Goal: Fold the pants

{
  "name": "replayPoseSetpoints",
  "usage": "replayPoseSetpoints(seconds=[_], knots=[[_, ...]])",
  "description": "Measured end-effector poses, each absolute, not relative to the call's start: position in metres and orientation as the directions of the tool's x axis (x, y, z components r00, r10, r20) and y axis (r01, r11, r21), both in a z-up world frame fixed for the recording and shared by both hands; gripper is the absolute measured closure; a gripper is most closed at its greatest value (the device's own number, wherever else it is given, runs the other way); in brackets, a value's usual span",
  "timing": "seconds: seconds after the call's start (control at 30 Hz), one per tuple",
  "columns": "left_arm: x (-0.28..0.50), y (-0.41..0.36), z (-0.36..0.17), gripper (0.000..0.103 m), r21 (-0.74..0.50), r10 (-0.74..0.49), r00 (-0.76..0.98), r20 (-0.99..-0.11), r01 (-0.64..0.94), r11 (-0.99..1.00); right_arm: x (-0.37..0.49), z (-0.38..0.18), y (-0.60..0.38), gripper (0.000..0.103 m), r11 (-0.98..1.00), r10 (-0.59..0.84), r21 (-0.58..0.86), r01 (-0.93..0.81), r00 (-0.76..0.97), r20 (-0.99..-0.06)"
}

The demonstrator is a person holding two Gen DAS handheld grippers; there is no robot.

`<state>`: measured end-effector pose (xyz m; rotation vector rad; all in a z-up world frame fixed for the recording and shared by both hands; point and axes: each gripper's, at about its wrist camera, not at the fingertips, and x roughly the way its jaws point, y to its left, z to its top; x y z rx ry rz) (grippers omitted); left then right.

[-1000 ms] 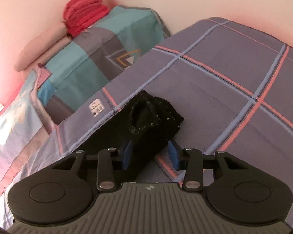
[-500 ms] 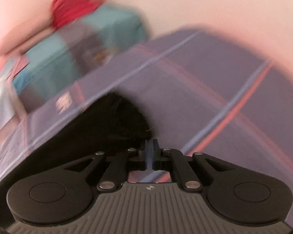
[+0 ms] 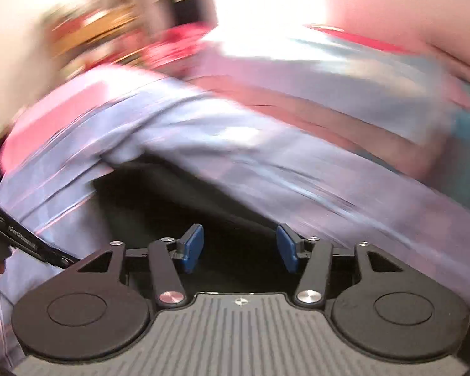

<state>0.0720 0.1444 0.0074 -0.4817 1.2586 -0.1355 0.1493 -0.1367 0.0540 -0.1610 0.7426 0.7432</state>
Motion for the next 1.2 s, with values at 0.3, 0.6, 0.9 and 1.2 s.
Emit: replayPoseSetpoints(seconds=[0.3, 0.6, 0.9, 1.2], knots=[[0.035, 0.176, 0.006, 0.000, -0.463, -0.371, 0.349, -0.860, -0.230, 0.856, 0.188, 0.014, 0.013, 0.074, 0.545, 0.563, -0.093, -0.833, 0.447, -0.695], [0.033, 0.194, 0.003, 0.000, -0.474, -0.371, 0.362, -0.855, -0.256, 0.842, 0.265, 0.002, 0.009, 0.094, 0.657, 0.624, 0.366, -0.659, 0.201, -0.755], [0.069, 0.189, 0.022, 0.000, -0.401, -0.316, 0.384, -0.867, -0.163, 0.902, 0.261, 0.032, -0.049, 0.066, 0.777, 0.600, 0.383, -0.499, 0.404, -0.691], [0.163, 0.144, 0.023, 0.000, -0.348, -0.303, 0.439, -0.846, -0.023, 0.937, 0.148, 0.032, -0.167, 0.063, 0.791, 0.611, 0.469, -0.393, 0.471, -0.636]])
